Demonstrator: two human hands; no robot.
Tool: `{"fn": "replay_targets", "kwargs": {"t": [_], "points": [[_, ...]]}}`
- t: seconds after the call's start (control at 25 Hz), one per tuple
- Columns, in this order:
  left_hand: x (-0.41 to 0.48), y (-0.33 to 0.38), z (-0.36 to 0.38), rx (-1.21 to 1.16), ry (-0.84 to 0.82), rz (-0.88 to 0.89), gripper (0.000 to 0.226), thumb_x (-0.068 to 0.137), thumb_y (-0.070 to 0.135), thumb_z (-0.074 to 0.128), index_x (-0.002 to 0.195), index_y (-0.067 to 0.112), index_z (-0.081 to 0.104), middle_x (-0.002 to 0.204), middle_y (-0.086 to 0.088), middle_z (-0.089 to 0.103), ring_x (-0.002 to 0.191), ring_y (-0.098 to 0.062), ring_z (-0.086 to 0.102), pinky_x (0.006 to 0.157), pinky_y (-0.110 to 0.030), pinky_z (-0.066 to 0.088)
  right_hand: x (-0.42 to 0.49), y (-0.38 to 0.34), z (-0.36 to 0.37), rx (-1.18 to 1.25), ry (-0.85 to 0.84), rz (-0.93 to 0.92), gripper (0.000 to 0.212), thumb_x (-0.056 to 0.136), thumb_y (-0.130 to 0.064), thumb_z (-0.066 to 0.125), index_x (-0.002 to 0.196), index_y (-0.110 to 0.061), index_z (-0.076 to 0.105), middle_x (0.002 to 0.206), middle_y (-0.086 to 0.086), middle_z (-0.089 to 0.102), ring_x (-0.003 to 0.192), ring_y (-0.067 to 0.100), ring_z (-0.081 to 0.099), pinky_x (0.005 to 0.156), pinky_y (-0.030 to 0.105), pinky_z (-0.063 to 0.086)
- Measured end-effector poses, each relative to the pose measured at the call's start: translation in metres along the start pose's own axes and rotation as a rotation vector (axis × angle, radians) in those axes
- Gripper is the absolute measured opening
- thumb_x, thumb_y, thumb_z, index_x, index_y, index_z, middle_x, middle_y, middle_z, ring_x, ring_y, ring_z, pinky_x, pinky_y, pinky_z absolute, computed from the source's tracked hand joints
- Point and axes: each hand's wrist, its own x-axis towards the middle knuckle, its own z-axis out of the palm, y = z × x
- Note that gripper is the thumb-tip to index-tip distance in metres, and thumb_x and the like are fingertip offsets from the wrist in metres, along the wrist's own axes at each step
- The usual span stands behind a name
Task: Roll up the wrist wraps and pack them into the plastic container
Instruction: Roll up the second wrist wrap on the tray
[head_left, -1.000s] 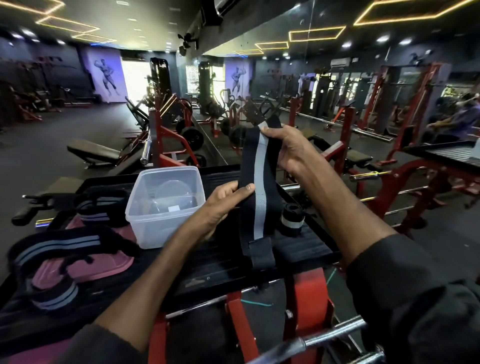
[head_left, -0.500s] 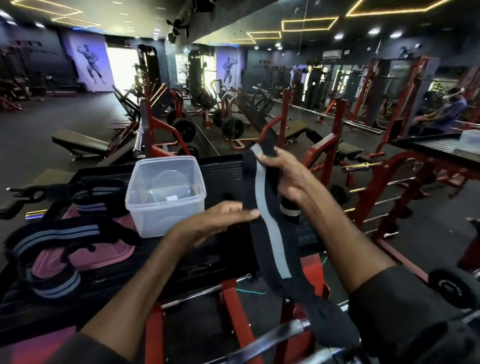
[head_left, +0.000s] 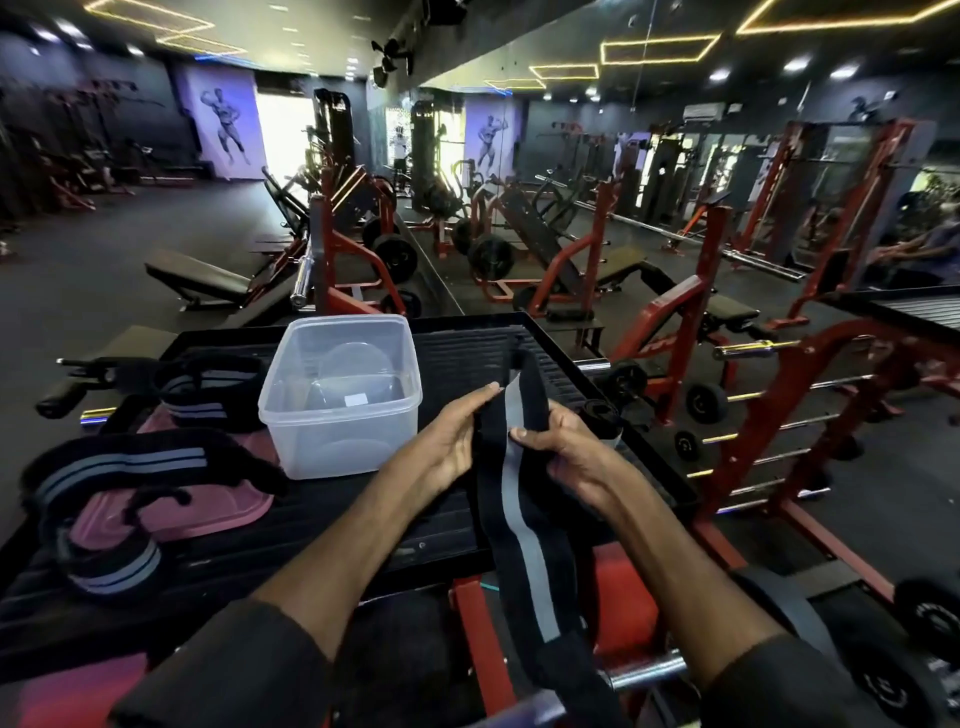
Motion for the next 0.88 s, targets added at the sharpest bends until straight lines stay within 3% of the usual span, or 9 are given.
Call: {"fn": "replay_targets", "kwargs": {"t": [0.12, 0.24, 0.36, 0.44, 0.52, 0.6, 0.68, 0.76, 0.88], "points": [[0.020, -0.002, 0.008, -0.096, 0.186, 0.219, 0.022, 0.096, 0.007, 0.060, 0.117, 0.005, 0.066, 0.105, -0.012, 0.073, 0.101, -0.026, 0.068, 0.090, -0.035, 0.056, 0.002, 0.005, -0.007, -0.116, -0.001, 0.046, 0.049, 0.083, 0.011, 0.068, 0.130, -0.003, 0.062, 0.125, 0.024, 0.069, 0.116, 0.038, 0.066, 0.105, 0.049, 0.051], [0.024, -0.003, 0.013, 0.071, 0.364, 0.389, 0.030, 0.092, -0.003, 0.063, 0.116, 0.014, 0.064, 0.104, -0.005, 0.072, 0.096, -0.017, 0.068, 0.088, -0.029, 0.055, 0.005, -0.001, -0.008, -0.200, 0.015, 0.082, 0.044, 0.082, 0.012, 0.068, 0.123, -0.003, 0.062, 0.117, 0.021, 0.072, 0.107, 0.033, 0.070, 0.092, 0.041, 0.057], [0.029, -0.010, 0.003, 0.273, 0.404, 0.530, 0.045, 0.083, 0.005, 0.073, 0.126, 0.013, 0.061, 0.121, -0.007, 0.070, 0.114, -0.022, 0.066, 0.103, -0.039, 0.051, 0.007, -0.019, -0.004, -0.324, 0.049, 0.024, 0.050, 0.077, 0.005, 0.073, 0.123, -0.009, 0.057, 0.112, 0.009, 0.068, 0.097, 0.017, 0.067, 0.078, 0.026, 0.055], [0.030, -0.014, -0.006, 0.414, 0.454, 0.562, 0.045, 0.077, 0.013, 0.074, 0.120, 0.023, 0.065, 0.121, 0.000, 0.071, 0.115, -0.022, 0.067, 0.104, -0.046, 0.051, 0.014, -0.030, -0.004, -0.438, 0.066, -0.021, 0.066, 0.071, -0.010, 0.076, 0.131, -0.016, 0.051, 0.126, 0.010, 0.063, 0.113, 0.021, 0.063, 0.095, 0.035, 0.054], [0.029, -0.015, -0.011, 0.502, 0.478, 0.563, 0.043, 0.073, 0.022, 0.071, 0.114, 0.032, 0.066, 0.114, 0.002, 0.073, 0.108, -0.019, 0.070, 0.099, -0.044, 0.055, 0.020, -0.038, 0.001, -0.653, 0.085, -0.049, 0.079, 0.066, -0.031, 0.078, 0.138, -0.035, 0.045, 0.139, 0.005, 0.054, 0.134, 0.026, 0.047, 0.112, 0.049, 0.043], [0.027, -0.017, -0.013, 0.593, 0.469, 0.584, 0.043, 0.071, 0.026, 0.069, 0.114, 0.027, 0.066, 0.108, 0.001, 0.074, 0.101, -0.017, 0.071, 0.092, -0.037, 0.057, 0.020, -0.049, 0.004, -0.873, 0.053, -0.052, 0.081, 0.058, -0.045, 0.073, 0.133, -0.052, 0.042, 0.146, -0.005, 0.044, 0.142, 0.022, 0.032, 0.117, 0.053, 0.033], [0.029, -0.022, -0.017, 0.738, 0.460, 0.623, 0.042, 0.075, 0.018, 0.073, 0.116, 0.017, 0.066, 0.106, 0.000, 0.073, 0.100, -0.018, 0.071, 0.089, -0.035, 0.057, 0.018, -0.058, 0.005, -0.792, -0.085, -0.036, 0.075, 0.058, -0.044, 0.078, 0.129, -0.049, 0.052, 0.144, -0.006, 0.047, 0.140, 0.019, 0.038, 0.117, 0.050, 0.035], [0.030, -0.024, -0.018, 0.762, 0.484, 0.583, 0.045, 0.074, 0.032, 0.072, 0.116, 0.020, 0.066, 0.104, 0.001, 0.073, 0.098, -0.018, 0.071, 0.085, -0.032, 0.056, 0.015, -0.062, 0.010, -0.696, -0.161, -0.016, 0.072, 0.063, -0.046, 0.081, 0.130, -0.041, 0.057, 0.140, -0.005, 0.052, 0.136, 0.015, 0.045, 0.117, 0.043, 0.038], [0.033, -0.027, -0.018, 0.757, 0.506, 0.546, 0.050, 0.069, 0.037, 0.068, 0.116, 0.020, 0.068, 0.107, 0.000, 0.074, 0.100, -0.018, 0.069, 0.089, -0.034, 0.056, 0.029, -0.046, 0.014, -1.042, 0.050, -0.056, 0.065, 0.072, -0.056, 0.073, 0.132, -0.043, 0.052, 0.137, -0.008, 0.043, 0.134, 0.018, 0.031, 0.109, 0.039, 0.030]]}}
